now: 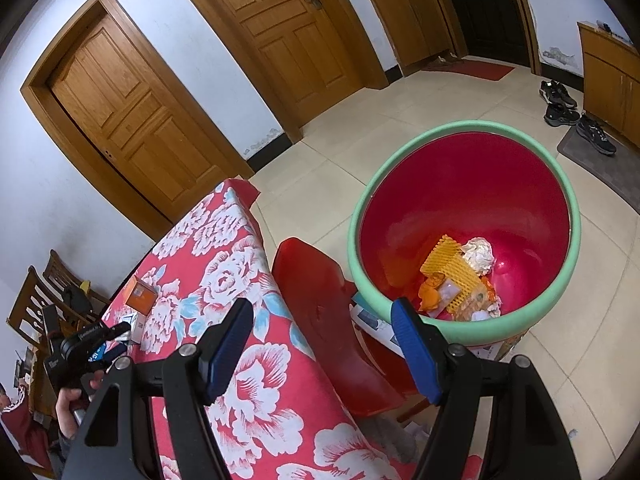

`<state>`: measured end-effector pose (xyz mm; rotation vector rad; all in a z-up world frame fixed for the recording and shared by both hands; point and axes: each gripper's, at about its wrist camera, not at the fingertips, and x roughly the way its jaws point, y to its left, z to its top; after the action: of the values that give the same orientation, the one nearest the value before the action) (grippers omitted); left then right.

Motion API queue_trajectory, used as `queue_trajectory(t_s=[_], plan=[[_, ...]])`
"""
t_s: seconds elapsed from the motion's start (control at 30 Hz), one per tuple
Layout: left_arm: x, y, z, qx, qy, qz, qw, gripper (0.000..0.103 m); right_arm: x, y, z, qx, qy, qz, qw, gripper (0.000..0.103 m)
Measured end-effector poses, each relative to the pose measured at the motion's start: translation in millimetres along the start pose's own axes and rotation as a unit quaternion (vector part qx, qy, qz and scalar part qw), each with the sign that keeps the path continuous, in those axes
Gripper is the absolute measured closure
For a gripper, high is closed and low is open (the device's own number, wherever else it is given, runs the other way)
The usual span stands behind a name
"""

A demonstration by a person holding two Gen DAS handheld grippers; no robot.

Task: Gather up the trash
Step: 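Grasp the white printed medicine box with the left tool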

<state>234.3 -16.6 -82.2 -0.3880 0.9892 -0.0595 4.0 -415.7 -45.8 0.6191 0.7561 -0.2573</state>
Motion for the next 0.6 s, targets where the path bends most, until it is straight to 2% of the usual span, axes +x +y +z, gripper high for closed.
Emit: queue_trajectory(t_s=[0.07,0.17,0.43,0.6], plan=[[4,-2,6,0.005,-0.002,0.007,1.0000,0.048,2,0,0,0.000,0.002,-0.002,1.000,0.029],[10,-7,12,0.012,-0.003,0.018,0.9998,0.039,5,0,1,0.001,0.004,-0.005,1.000,0.029],[21,-23,18,0.041,-0.014,0.033,0.9985,0.033,13,0,2,0.001,0.013,-0.009,1.000,0.029],[30,-39,15,0.084,-0.016,0.054,0.9948,0.031,16,0,2,0.000,0.016,-0.010,1.000,0.029]])
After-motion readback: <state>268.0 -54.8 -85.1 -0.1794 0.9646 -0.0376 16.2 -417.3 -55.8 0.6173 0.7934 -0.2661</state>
